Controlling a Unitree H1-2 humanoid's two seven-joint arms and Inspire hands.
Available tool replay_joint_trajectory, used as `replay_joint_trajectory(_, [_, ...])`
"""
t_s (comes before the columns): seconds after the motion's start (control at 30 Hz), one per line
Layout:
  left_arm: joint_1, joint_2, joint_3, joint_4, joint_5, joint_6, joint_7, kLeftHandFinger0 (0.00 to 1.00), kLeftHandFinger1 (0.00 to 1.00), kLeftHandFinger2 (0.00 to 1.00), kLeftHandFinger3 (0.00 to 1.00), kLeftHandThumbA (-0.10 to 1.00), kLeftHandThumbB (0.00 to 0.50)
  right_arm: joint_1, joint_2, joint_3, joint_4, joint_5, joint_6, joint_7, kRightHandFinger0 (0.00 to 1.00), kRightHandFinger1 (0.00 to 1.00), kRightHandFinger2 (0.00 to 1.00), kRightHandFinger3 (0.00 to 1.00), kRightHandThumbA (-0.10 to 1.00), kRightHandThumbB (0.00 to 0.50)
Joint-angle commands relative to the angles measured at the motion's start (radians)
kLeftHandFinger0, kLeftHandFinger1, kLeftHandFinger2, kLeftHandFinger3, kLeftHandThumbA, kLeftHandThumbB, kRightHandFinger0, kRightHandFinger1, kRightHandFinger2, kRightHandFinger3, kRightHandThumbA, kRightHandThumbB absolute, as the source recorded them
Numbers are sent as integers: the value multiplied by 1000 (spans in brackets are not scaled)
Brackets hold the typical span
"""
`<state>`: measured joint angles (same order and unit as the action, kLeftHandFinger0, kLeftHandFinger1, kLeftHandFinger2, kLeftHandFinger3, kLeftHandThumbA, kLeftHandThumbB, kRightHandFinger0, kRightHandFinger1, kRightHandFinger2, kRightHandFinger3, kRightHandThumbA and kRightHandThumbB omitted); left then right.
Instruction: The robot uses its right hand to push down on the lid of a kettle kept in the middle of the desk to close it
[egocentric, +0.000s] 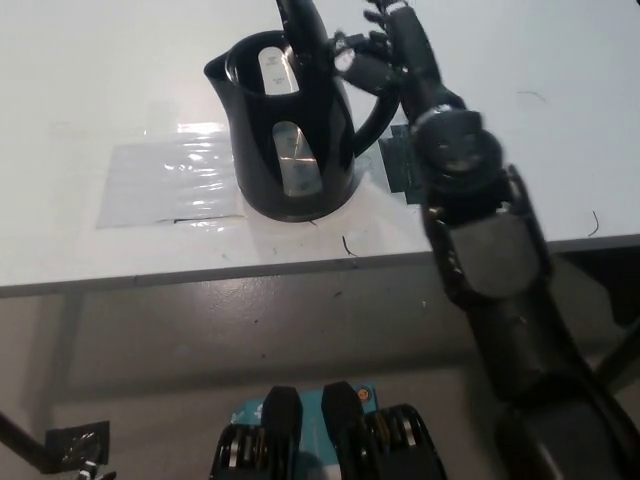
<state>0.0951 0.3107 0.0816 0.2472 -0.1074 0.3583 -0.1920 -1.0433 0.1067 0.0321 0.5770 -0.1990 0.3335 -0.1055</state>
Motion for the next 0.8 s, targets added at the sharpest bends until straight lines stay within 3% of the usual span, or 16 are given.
replay_joint_trajectory(0.0, [17,5,-6,-12,1,-18,-14,1000,1000,1000,1000,1000,140,-89,54,2,104,1,-118,-88,698,785,774,1000,327,98])
replay_joint_trajectory(0.03, [20,5,-9,-13,3,-16,-11,1000,1000,1000,1000,1000,139,-97,60,3,129,0,-131,-97,716,810,810,1000,321,95])
replay_joint_trajectory(0.07, [26,3,-11,-12,1,-19,-13,1000,1000,1000,1000,1000,128,-110,72,6,179,-2,-142,-110,872,980,1000,1000,300,97])
replay_joint_trajectory(0.23, [50,6,-21,-30,4,-8,-14,1000,1000,1000,1000,1000,128,-155,91,-4,315,13,-165,-136,993,1000,1000,1000,301,105])
replay_joint_trajectory(0.33, [51,5,-20,-37,1,-3,-12,1000,1000,1000,1000,1000,118,-193,88,-18,384,26,-173,-148,980,1000,1000,1000,296,106])
replay_joint_trajectory(0.43, [49,7,-25,-29,6,-20,-15,1000,1000,1000,1000,1000,120,-222,82,-26,415,28,-173,-158,877,1000,1000,1000,287,104])
replay_joint_trajectory(0.6, [50,10,-29,-12,10,-42,-16,1000,1000,1000,1000,1000,100,-242,79,-25,415,26,-150,-157,884,1000,1000,1000,291,113])
replay_joint_trajectory(0.73, [54,10,-33,-3,10,-51,-20,1000,1000,1000,1000,1000,106,-267,84,-17,404,20,-128,-153,919,1000,1000,1000,292,102])
replay_joint_trajectory(0.77, [54,12,-36,-2,13,-56,-20,1000,1000,1000,1000,1000,113,-272,83,-17,407,21,-128,-150,889,1000,1000,1000,293,93])
